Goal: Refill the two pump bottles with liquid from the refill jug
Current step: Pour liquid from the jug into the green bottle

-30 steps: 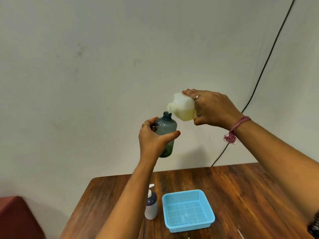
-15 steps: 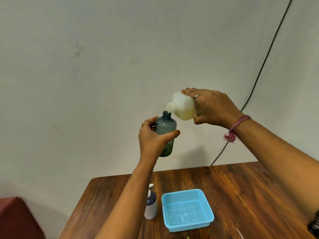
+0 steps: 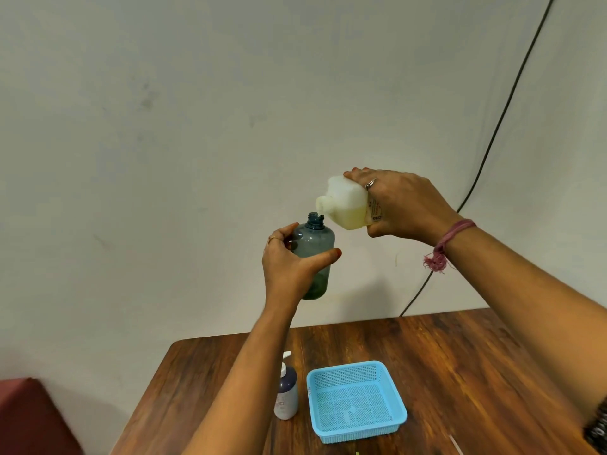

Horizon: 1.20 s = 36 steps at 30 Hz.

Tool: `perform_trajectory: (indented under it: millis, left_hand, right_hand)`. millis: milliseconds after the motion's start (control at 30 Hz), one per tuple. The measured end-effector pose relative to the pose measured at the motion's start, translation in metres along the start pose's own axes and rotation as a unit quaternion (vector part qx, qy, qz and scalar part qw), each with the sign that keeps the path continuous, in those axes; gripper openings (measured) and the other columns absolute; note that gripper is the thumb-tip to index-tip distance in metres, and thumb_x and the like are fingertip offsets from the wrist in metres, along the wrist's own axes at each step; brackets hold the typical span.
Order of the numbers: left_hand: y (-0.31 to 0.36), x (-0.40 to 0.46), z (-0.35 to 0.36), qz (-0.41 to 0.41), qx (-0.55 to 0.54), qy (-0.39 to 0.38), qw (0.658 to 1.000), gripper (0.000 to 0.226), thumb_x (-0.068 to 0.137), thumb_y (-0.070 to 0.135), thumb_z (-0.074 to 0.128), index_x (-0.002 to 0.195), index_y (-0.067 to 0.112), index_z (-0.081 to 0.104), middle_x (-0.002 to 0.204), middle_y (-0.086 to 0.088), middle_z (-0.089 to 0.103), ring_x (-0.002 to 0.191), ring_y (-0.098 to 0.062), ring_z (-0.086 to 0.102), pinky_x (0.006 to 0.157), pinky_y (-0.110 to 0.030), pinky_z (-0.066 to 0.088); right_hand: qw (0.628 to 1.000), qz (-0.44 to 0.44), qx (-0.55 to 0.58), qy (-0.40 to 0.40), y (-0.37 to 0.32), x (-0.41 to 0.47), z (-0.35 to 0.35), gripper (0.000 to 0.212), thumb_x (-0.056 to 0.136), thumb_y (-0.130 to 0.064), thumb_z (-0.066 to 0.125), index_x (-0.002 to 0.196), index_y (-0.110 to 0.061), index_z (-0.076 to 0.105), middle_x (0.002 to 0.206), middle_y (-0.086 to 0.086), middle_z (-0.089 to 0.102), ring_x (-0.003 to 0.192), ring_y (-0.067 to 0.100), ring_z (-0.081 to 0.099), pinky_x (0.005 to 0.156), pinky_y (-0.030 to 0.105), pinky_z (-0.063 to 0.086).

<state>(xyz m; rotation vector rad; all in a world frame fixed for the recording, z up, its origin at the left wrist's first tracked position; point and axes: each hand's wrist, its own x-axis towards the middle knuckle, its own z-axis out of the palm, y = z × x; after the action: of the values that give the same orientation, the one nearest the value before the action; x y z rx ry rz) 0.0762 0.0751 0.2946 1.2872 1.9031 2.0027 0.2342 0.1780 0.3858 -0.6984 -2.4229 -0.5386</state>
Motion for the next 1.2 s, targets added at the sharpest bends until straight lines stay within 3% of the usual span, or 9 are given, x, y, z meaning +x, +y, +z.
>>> perform_trajectory:
  millis: [367, 567, 767, 1200]
  left_hand:
    - [0.0, 0.0, -0.003, -0.002, -0.004, -0.001, 1.0, 0.084, 0.055, 0.028, 0.091, 0.128, 0.018, 0.049, 0.117, 0.006, 0.053, 0.105, -0.011, 0.051, 0.072, -0.009, 0.042]
    - [-0.001, 0.002, -0.004, -0.005, -0.003, 0.002, 1.0, 0.084, 0.054, 0.028, 0.091, 0.127, 0.019, 0.049, 0.119, 0.005, 0.054, 0.106, -0.011, 0.052, 0.08, -0.018, 0.046]
    - [-0.002, 0.003, -0.006, -0.007, -0.007, 0.003, 1.0, 0.084, 0.055, 0.027, 0.091, 0.127, 0.018, 0.049, 0.117, 0.006, 0.054, 0.105, -0.011, 0.052, 0.072, -0.008, 0.042]
    - [-0.006, 0.005, -0.008, -0.011, -0.008, 0.007, 1.0, 0.083, 0.054, 0.028, 0.091, 0.126, 0.019, 0.05, 0.116, 0.006, 0.054, 0.104, -0.01, 0.052, 0.071, -0.008, 0.042]
  right_hand:
    - [1.0, -0.006, -0.007, -0.001, -0.004, 0.002, -0.003, 0.092, 0.067, -0.025, 0.079, 0.146, -0.021, 0.031, 0.145, -0.001, 0.044, 0.128, 0.022, 0.048, 0.097, 0.034, 0.044]
    - [1.0, -0.008, -0.011, -0.002, -0.005, 0.005, -0.002, 0.093, 0.068, -0.025, 0.079, 0.146, -0.021, 0.03, 0.146, -0.001, 0.043, 0.128, 0.021, 0.047, 0.097, 0.034, 0.044]
    - [1.0, -0.011, -0.01, -0.002, -0.007, 0.008, 0.0, 0.093, 0.067, -0.025, 0.079, 0.146, -0.021, 0.03, 0.148, -0.001, 0.041, 0.131, 0.02, 0.045, 0.099, 0.034, 0.042]
    - [1.0, -0.014, -0.017, -0.005, -0.009, 0.012, 0.003, 0.094, 0.067, -0.026, 0.079, 0.147, -0.022, 0.029, 0.149, -0.003, 0.039, 0.134, 0.017, 0.041, 0.1, 0.032, 0.041]
